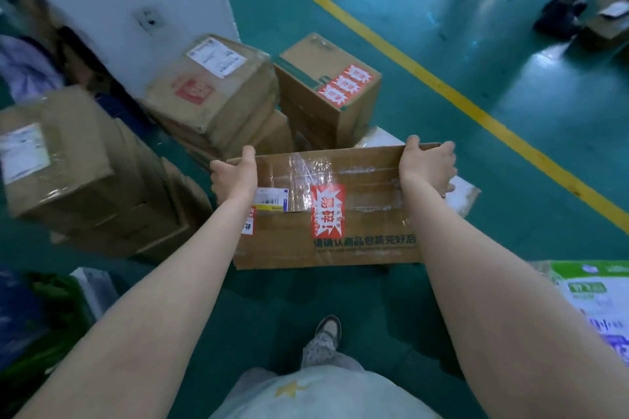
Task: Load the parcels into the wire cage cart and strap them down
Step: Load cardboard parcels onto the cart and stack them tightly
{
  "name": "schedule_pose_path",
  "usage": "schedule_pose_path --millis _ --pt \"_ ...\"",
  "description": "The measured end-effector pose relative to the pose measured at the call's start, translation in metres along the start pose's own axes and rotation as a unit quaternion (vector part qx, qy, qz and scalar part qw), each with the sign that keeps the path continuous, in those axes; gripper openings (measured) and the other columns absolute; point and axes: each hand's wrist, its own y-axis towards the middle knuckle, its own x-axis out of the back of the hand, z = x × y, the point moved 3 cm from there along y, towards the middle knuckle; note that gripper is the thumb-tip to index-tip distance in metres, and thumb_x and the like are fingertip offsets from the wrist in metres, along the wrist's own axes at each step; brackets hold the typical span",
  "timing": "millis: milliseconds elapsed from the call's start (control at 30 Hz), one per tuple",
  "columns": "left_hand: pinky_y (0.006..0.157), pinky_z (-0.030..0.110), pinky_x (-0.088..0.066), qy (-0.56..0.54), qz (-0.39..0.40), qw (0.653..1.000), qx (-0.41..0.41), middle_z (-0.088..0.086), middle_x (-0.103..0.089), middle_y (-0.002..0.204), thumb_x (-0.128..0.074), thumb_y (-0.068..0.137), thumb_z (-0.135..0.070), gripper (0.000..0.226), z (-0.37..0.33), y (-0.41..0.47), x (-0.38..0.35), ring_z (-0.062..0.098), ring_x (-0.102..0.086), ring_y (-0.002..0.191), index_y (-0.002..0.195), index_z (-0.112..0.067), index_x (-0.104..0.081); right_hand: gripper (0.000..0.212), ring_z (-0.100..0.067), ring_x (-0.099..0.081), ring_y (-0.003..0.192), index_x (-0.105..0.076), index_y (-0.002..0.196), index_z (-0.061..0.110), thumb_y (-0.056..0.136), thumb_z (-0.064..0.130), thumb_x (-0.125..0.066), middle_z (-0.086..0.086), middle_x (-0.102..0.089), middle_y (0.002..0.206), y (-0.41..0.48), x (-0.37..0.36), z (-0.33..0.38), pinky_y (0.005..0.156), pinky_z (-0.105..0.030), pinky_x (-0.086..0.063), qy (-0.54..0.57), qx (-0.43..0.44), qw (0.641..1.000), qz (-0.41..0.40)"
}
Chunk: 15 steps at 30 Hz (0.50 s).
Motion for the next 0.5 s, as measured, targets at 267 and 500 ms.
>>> schedule_pose_path --millis 267,500 --pt "0.093 0.042 -0.044 -0.015 -0.092 0.994 0.061 0.012 -0.052 0.125 -0.053 0.084 -0.048 0.059 0.078 0.001 0.107 0.032 -0.052 0.111 0.124 -0.007 -0.042 0.059 -0.035 -0.04 0.129 -0.034 0.138 0.007 0.093 0.044 -0.046 -0.016 -0.045 0.139 -0.086 -0.065 -0.001 0.107 -0.046 -0.028 -0.04 0.011 0.994 0.103" --pt "0.089 0.037 -0.042 -0.068 -0.178 0.971 0.146 0.011 -0.053 0.126 -0.054 0.084 -0.045 0.059 0.174 -0.029 0.224 0.031 -0.052 0.113 0.126 -0.007 -0.043 0.057 -0.036 -0.039 0.129 -0.034 0.138 0.008 0.093 0.041 -0.048 -0.016 -0.044 0.141 -0.207 -0.106 -0.008 0.108 -0.048 -0.026 -0.089 0.056 0.972 0.212"
